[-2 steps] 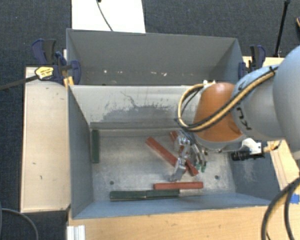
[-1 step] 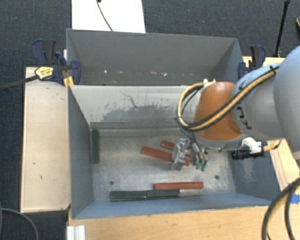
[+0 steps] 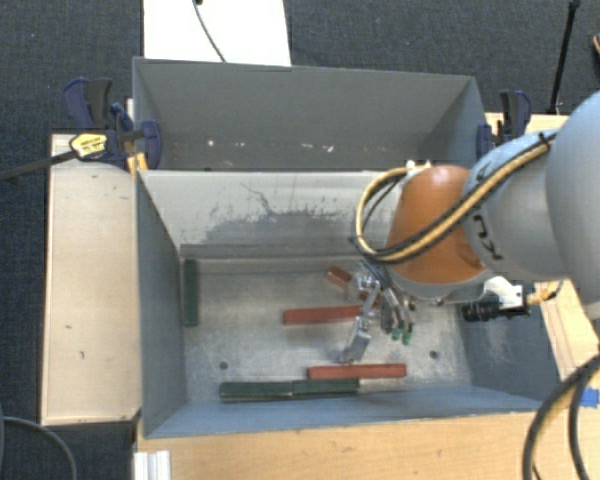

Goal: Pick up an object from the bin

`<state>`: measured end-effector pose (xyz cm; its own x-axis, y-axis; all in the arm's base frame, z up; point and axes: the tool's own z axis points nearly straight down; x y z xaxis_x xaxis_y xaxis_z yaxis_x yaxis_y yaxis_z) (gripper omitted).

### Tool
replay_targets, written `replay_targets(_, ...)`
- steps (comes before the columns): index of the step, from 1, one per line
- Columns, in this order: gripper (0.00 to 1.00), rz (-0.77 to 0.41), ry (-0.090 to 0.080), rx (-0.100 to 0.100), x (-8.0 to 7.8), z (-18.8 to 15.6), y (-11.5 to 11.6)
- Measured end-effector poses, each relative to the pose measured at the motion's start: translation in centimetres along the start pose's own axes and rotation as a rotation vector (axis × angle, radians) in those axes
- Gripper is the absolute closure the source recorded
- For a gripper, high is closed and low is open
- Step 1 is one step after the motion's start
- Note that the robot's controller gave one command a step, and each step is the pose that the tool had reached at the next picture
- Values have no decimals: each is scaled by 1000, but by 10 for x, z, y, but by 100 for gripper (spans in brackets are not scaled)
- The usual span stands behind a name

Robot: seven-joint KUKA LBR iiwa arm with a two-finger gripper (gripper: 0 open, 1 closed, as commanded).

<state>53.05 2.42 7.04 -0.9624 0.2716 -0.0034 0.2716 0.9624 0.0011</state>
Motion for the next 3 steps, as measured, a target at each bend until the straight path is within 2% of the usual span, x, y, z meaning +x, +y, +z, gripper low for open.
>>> replay_targets(1,100,0,-1,0,0,0,0)
replay_targets(2,100,-25,-6,-2,-5,-132,5)
replay_targets(3,100,-127,4,0,27,-118,24)
